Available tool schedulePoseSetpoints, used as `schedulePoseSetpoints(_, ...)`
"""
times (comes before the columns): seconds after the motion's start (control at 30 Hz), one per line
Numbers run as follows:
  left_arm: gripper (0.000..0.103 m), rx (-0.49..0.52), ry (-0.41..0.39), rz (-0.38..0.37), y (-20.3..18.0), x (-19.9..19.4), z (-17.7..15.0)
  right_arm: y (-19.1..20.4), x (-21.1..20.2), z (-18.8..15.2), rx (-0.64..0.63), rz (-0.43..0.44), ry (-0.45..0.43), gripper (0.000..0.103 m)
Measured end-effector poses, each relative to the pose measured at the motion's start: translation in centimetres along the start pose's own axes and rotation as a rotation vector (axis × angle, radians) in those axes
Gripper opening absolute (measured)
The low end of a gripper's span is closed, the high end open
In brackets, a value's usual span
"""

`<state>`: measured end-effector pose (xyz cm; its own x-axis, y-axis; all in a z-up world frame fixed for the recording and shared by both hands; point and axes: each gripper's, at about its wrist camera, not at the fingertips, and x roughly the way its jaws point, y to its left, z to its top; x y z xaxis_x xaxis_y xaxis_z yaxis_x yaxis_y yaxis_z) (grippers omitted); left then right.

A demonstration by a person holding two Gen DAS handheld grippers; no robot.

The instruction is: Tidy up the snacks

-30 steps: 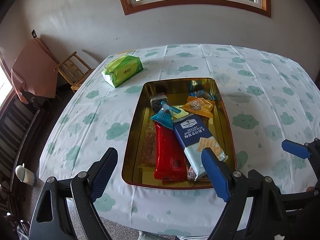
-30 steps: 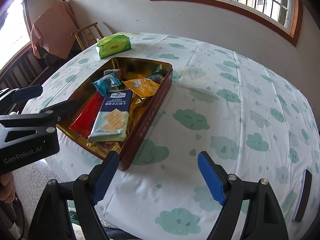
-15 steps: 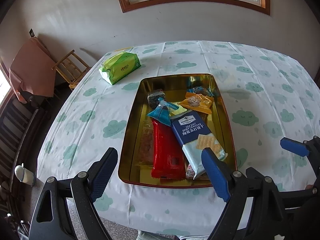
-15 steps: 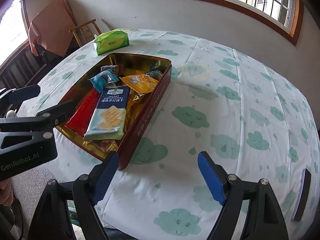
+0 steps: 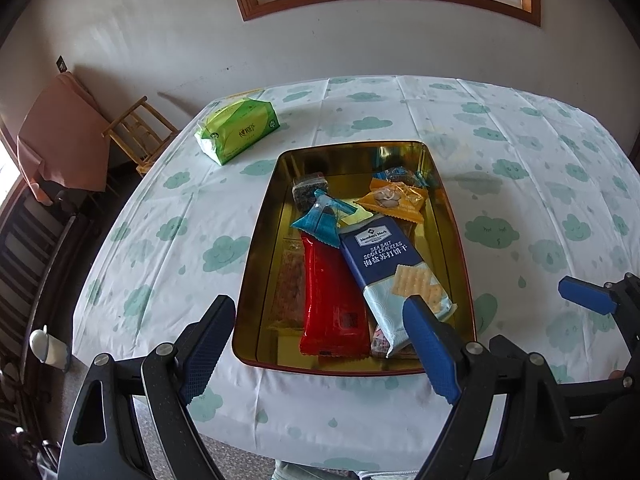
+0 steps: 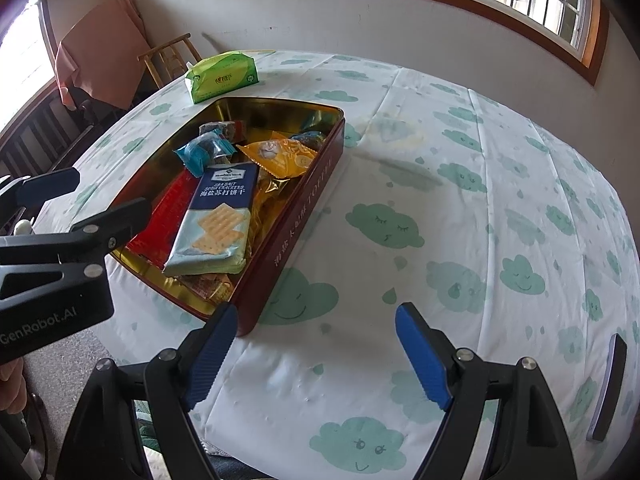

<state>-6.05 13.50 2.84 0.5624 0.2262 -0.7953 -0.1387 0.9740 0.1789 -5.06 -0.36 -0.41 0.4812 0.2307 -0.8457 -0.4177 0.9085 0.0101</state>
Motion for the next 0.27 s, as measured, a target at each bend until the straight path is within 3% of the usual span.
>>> schedulePoseSetpoints(0.27,0.084,0.002,0.003,-0.019,0.07,0.31,-0.20,0.08,0.19,-0.06,-0.002,-0.002,0.004,0.083)
